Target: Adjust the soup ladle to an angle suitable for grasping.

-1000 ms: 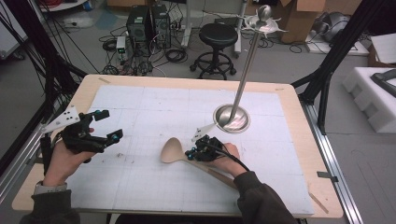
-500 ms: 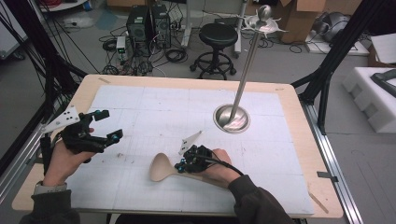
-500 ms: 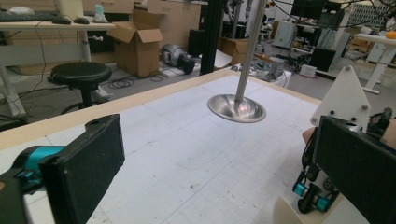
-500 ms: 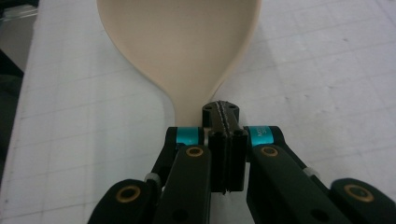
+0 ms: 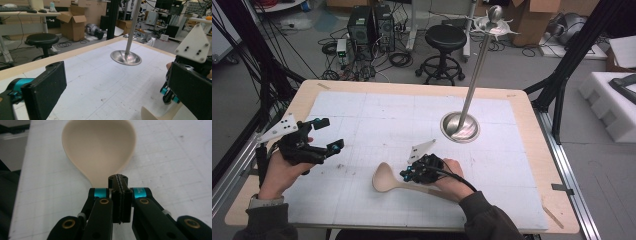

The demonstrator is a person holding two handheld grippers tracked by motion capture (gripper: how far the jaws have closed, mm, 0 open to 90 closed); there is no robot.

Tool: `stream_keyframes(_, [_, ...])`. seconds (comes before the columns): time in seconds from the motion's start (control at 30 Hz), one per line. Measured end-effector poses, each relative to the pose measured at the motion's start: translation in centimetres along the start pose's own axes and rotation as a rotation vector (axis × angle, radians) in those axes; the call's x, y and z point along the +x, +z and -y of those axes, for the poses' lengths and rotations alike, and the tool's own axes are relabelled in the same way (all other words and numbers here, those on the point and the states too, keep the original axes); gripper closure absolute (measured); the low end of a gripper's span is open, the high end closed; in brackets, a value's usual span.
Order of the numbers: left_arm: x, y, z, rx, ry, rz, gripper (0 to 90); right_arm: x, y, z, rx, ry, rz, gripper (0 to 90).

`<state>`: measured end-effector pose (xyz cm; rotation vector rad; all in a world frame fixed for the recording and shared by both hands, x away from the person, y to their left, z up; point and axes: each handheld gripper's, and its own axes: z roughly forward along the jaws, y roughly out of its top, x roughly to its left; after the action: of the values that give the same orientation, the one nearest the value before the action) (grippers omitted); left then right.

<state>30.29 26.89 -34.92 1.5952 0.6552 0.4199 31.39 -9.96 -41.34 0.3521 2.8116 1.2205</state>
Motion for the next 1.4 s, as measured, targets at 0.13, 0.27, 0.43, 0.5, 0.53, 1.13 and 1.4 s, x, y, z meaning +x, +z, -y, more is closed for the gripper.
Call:
stream_keyframes(0.13, [0.0,-0.1,0.0,-0.003,-0.002,-0.003,2.6,0.3,-2.6,1.0,-0.039,0.013,0.035,90.0])
stream_keyframes(0.27, [-0.1,0.1,0.0,-0.002,0.001,0.0,2.6,0.9,-5.0,3.1,-0.066,0.045,0.05,90.0])
stream_keyframes(0.43, [-0.2,0.4,0.1,0.018,0.004,0.007,2.6,1.9,-7.2,6.3,-0.106,0.104,0.074,90.0])
stream_keyframes(0.5, [-0.2,0.5,0.1,0.018,0.003,0.009,2.6,2.4,-8.3,7.8,-0.108,0.128,0.084,90.0])
stream_keyframes(0.53, [-0.2,0.5,0.1,0.019,0.004,0.008,2.6,2.8,-8.7,8.5,-0.109,0.138,0.088,90.0])
stream_keyframes(1.13, [-0.3,1.0,0.3,0.04,0.007,0.006,2.6,5.5,-11.6,15.7,-0.039,0.185,0.133,90.0])
stream_keyframes(1.4, [-0.2,0.8,0.4,0.032,0.0,0.003,2.6,4.9,-11.5,15.9,-0.045,0.192,0.147,90.0])
